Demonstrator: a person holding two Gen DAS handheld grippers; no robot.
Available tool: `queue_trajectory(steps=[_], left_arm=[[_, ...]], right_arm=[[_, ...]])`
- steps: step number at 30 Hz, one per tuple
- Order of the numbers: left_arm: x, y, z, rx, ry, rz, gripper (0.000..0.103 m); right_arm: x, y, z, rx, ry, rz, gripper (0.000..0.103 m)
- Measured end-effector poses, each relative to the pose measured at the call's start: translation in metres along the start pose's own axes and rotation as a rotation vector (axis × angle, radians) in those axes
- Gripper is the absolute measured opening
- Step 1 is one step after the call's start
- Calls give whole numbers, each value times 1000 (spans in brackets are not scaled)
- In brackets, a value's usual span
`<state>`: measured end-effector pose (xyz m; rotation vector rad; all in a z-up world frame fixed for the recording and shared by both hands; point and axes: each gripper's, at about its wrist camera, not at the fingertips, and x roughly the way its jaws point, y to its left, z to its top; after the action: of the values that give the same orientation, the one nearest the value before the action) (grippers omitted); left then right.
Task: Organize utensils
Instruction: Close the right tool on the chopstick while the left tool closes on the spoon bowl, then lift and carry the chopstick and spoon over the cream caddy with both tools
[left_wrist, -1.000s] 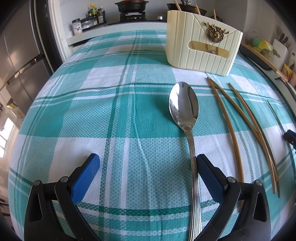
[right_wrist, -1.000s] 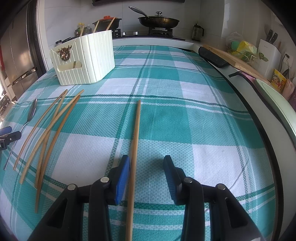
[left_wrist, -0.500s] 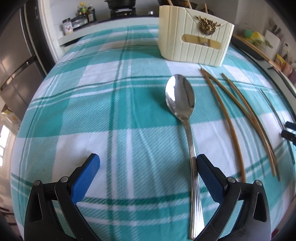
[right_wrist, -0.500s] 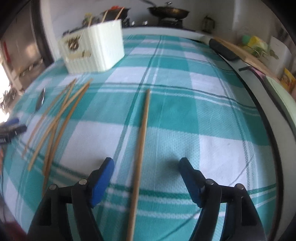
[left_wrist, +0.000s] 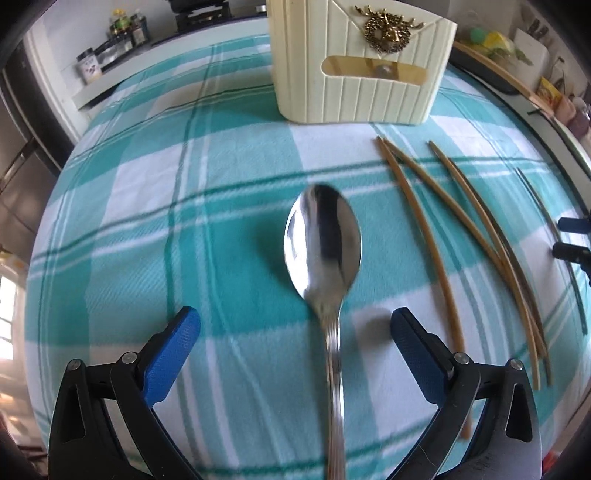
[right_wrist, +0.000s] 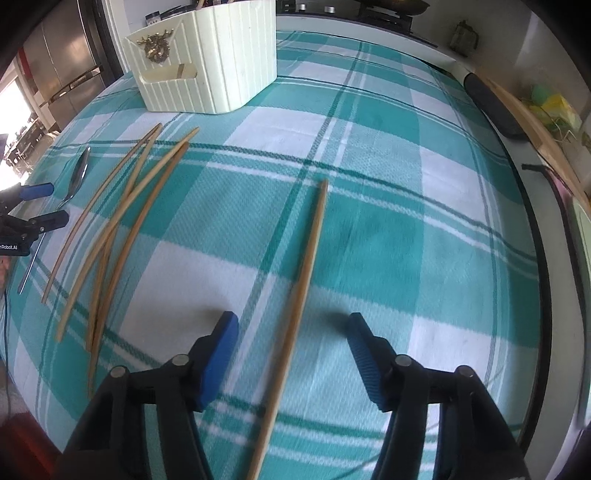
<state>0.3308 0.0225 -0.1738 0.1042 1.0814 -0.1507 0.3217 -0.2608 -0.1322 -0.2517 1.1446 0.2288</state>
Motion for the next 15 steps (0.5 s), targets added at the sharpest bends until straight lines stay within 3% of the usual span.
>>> queue_trajectory(steps=[5, 7, 9, 11, 15], left_arm=[[8, -1, 15, -13, 8, -11, 99], [8, -3, 22, -12, -2, -21, 88], [7, -5, 28, 1, -16, -29, 59], [6, -5, 32, 7, -27, -42, 42], [0, -2, 32, 11, -47, -61, 42]], right_arm=[[11, -2, 31, 6, 1, 5, 57], [17, -3, 43, 26, -2, 16, 49], [20, -7, 54, 59, -22, 12, 22], [23, -14, 62, 106, -28, 25, 6], [16, -20, 64, 148, -66, 48, 6]])
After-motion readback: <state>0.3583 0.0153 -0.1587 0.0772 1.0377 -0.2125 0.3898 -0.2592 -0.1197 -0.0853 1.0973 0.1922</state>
